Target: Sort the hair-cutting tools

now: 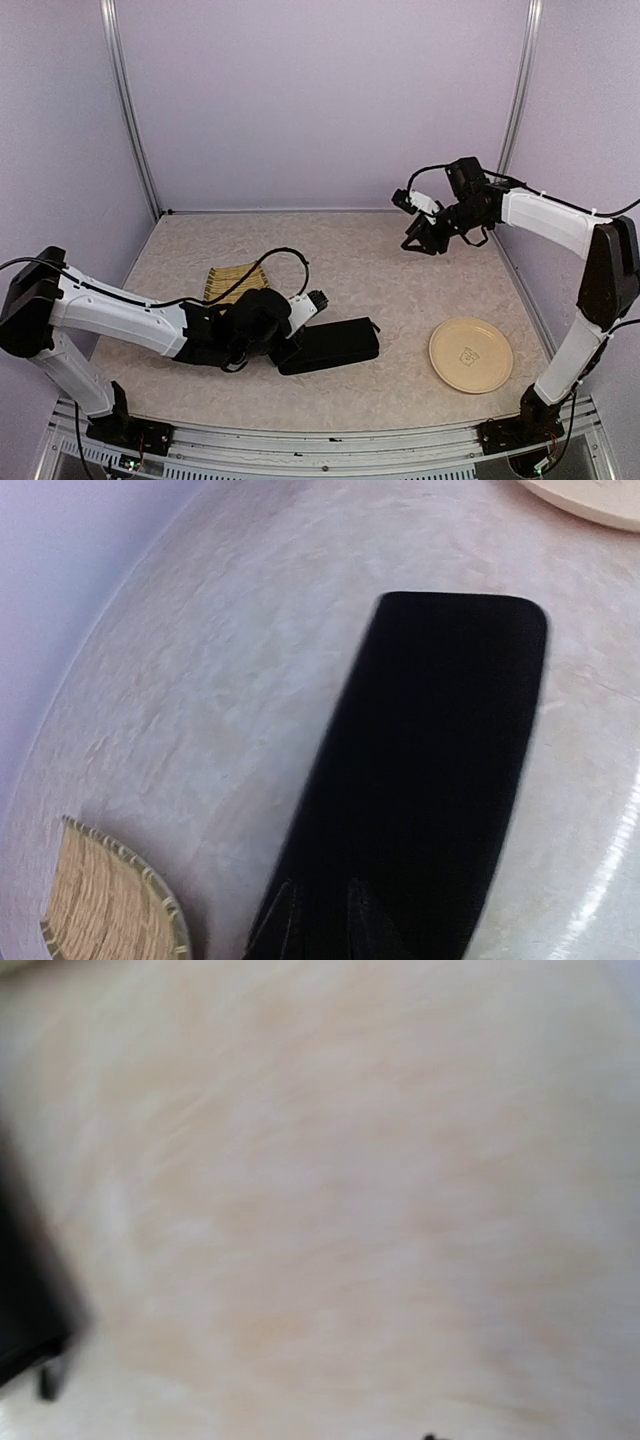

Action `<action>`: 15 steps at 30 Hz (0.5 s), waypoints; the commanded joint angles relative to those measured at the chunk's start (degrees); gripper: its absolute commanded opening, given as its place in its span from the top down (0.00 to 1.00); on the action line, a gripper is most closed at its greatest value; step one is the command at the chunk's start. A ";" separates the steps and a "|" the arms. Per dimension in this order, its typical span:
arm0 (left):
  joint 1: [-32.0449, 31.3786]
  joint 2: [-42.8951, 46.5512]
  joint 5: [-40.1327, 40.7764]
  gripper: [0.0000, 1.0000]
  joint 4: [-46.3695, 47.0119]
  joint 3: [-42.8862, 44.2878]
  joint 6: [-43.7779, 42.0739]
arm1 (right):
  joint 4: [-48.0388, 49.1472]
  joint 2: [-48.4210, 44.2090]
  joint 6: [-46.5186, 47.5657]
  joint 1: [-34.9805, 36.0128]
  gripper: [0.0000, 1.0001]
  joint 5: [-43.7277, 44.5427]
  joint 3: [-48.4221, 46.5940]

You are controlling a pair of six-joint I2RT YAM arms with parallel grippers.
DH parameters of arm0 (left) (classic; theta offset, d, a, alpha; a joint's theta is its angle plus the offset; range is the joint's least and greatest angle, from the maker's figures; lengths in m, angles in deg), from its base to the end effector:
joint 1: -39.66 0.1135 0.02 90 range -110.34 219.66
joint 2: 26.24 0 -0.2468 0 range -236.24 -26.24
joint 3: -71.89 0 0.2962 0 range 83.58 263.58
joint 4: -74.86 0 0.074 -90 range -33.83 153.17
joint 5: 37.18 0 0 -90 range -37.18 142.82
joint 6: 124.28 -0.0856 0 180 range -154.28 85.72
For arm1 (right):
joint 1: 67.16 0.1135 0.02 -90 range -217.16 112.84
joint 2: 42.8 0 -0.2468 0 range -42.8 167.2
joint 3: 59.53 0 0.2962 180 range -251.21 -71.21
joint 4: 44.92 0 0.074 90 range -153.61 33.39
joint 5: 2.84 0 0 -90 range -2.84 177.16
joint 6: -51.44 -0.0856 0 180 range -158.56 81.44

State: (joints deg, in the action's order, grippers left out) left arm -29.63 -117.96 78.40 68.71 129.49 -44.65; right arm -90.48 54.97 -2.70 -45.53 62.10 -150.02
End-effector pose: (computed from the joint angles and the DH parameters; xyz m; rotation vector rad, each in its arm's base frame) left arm 0.1718 -0.3499 0.0963 1.2213 1.8227 -0.0660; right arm 0.3945 0.1954 0.1997 -1.3197 2.0309 0.4321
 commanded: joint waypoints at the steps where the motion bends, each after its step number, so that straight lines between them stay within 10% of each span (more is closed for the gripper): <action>1: 8.67 7.32 -0.16 0.83 -4.06 1.04 9.86 | 1.04 -6.21 -5.39 -6.59 0.56 -1.52 -3.62; 6: 17.30 16.17 5.43 0.59 -2.69 0.80 14.26 | 13.20 -14.72 -11.93 -12.98 0.43 4.36 2.62; 8: 20.94 18.88 6.42 0.44 -3.57 1.74 15.42 | 19.36 -17.90 -16.00 -14.96 0.27 8.58 6.72; 9: 23.09 19.67 8.02 0.32 -4.47 2.52 16.33 | 21.46 -19.11 -19.60 -15.98 0.02 10.76 8.41; 15: 31.43 22.62 5.53 0.01 -7.10 7.51 17.59 | 24.11 -21.93 -24.18 -20.57 0.00 0.57 10.21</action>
State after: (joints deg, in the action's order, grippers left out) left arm -1.11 -97.59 84.41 63.66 133.95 -28.56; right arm -71.59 34.62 -20.93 -64.35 67.43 -141.67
